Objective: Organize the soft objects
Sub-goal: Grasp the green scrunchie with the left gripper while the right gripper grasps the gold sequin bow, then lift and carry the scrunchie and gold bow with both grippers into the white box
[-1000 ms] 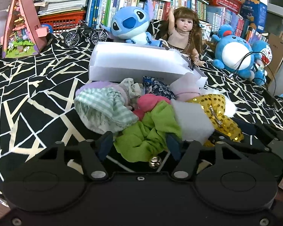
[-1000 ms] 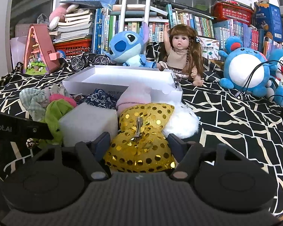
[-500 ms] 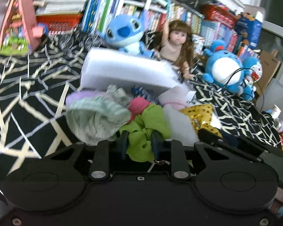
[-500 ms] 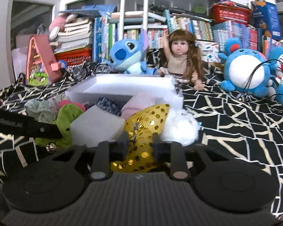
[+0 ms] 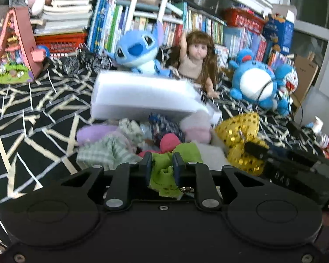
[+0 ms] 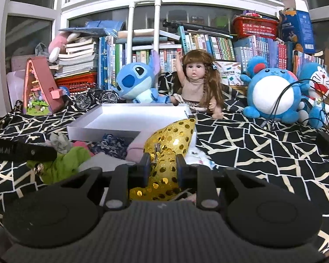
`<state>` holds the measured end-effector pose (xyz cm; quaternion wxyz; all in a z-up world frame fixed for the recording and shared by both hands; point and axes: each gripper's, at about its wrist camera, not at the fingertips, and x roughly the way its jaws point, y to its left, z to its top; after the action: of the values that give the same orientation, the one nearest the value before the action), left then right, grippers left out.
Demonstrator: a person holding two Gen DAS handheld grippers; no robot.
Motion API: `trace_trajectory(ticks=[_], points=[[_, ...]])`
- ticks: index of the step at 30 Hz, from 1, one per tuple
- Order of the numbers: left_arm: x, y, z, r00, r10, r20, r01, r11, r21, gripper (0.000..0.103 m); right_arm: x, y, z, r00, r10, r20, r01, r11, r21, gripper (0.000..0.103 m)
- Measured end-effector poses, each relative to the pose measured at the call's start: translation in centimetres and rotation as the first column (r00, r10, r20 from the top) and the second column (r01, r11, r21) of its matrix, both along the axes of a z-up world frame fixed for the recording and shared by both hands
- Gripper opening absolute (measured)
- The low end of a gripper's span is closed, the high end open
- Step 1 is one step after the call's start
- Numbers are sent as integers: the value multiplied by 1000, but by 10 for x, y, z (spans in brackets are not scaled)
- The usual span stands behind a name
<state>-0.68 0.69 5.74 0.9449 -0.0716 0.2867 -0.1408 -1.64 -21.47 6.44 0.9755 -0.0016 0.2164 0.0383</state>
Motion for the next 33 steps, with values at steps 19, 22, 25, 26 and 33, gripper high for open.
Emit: trace_trajectory(ticks=[19,22,25,26,33], points=[[13,1,-42,986,17,-163,-40,989,-140,79,-6,-3,-17,998,-15,-69,13,1000,-27,30],[16,-1,-46,982,6,-189,-39,984,-173,58,-5,-2,-18,997,-15,-71,13,999,-32,31],[17,-1,-46,981,-22,-194,-18,979,-204,21,-5,-1,-18,998,-16,-68,14,999,-28,30],[17,-1,-44,981,-16,-195,-24,980,-199,19,-5,-2,-17,998,-19,-65,17,1000,-26,30],[4,0,-13,996,-11,-86,-2,988,-156,18,-4,-10,-7,998,-60,-10,60,998,-6,28]])
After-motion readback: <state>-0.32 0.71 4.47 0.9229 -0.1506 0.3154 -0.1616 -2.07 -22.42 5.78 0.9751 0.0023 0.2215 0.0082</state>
